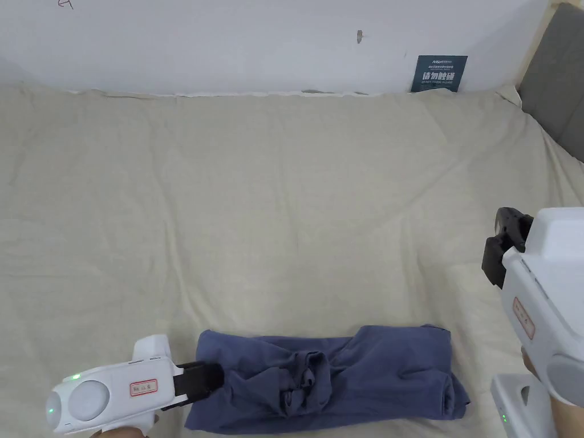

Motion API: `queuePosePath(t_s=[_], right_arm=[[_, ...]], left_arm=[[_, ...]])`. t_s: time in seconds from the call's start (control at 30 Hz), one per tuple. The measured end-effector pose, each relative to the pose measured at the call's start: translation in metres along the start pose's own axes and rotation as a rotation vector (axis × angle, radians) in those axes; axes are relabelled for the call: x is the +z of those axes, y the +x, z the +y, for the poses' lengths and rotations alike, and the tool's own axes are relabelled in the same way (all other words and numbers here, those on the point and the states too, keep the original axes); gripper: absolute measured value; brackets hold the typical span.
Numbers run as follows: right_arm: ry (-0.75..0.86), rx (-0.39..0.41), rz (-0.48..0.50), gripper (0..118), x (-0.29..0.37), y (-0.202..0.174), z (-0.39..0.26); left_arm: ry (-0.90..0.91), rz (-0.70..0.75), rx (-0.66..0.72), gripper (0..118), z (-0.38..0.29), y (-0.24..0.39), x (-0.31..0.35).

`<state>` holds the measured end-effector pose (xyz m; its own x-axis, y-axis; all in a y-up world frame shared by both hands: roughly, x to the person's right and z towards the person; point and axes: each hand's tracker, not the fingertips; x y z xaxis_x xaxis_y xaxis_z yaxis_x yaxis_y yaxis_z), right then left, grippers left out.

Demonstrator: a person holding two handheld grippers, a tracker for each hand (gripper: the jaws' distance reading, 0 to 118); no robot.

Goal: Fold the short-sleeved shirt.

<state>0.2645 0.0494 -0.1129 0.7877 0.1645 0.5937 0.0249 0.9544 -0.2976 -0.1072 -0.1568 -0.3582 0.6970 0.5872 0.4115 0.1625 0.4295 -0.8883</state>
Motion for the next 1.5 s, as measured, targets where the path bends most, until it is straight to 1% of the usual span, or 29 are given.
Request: queuePosePath(t_s=[0.07, 0.2, 0.33, 0.43, 0.5, 0.57, 0.63, 0.7, 0.87, 1.03, 1.13, 1.17, 1.2, 1.3, 1.33, 1.37, 1.43, 1.5], right_arm=[[0.006, -0.006, 0.008, 2, 0.000, -0.001, 0.001], [0.018, -0.007, 0.024, 2, 0.002, -0.005, 0.004], [0.030, -0.013, 0.042, 2, 0.004, -0.009, 0.005], [0.037, -0.015, 0.053, 2, 0.006, -0.012, 0.006], [0.040, -0.019, 0.061, 2, 0.007, -0.013, 0.006], [0.042, -0.020, 0.068, 2, 0.008, -0.013, 0.007], [0.044, -0.020, 0.069, 2, 0.010, -0.013, 0.007], [0.048, -0.024, 0.069, 2, 0.012, -0.009, 0.007], [0.055, -0.040, 0.044, 2, 0.017, 0.005, 0.007], [0.049, -0.049, 0.002, 2, 0.021, 0.025, 0.002], [0.040, -0.055, -0.024, 2, 0.023, 0.035, -0.002], [0.037, -0.057, -0.033, 2, 0.024, 0.038, -0.003], [0.033, -0.058, -0.039, 2, 0.024, 0.041, -0.004], [0.023, -0.062, -0.053, 2, 0.025, 0.047, -0.007], [0.021, -0.063, -0.057, 2, 0.025, 0.048, -0.008], [0.019, -0.065, -0.060, 2, 0.024, 0.049, -0.009], [0.015, -0.069, -0.060, 2, 0.024, 0.049, -0.009], [0.016, -0.070, -0.059, 2, 0.024, 0.048, -0.008]], left_arm=[[0.032, 0.011, 0.008, 11, 0.001, -0.003, 0.019], [0.080, 0.134, -0.031, 11, 0.008, -0.026, 0.065], [0.103, 0.251, -0.025, 11, 0.012, -0.044, 0.109], [0.116, 0.303, -0.036, 11, 0.013, -0.029, 0.125], [0.105, 0.287, -0.063, 11, 0.015, -0.008, 0.122], [0.108, 0.249, -0.133, 11, 0.016, 0.020, 0.115], [0.080, 0.224, -0.180, 11, 0.023, 0.040, 0.100], [0.055, 0.215, -0.245, 11, 0.025, 0.074, 0.084], [-0.053, 0.147, -0.343, 11, 0.025, 0.143, 0.026], [-0.156, 0.135, -0.402, 11, 0.012, 0.188, -0.043], [-0.225, 0.192, -0.435, 13, 0.000, 0.201, -0.081], [-0.234, 0.219, -0.443, 18, -0.006, 0.205, -0.090], [-0.233, 0.225, -0.453, 38, -0.009, 0.207, -0.098], [-0.235, 0.205, -0.436, 107, -0.015, 0.211, -0.101], [-0.226, 0.175, -0.419, 114, -0.016, 0.213, -0.099], [-0.211, 0.141, -0.406, 114, -0.016, 0.215, -0.094], [-0.155, 0.087, -0.396, 110, -0.013, 0.219, -0.077], [-0.078, 0.073, -0.374, 108, -0.006, 0.221, -0.056]])
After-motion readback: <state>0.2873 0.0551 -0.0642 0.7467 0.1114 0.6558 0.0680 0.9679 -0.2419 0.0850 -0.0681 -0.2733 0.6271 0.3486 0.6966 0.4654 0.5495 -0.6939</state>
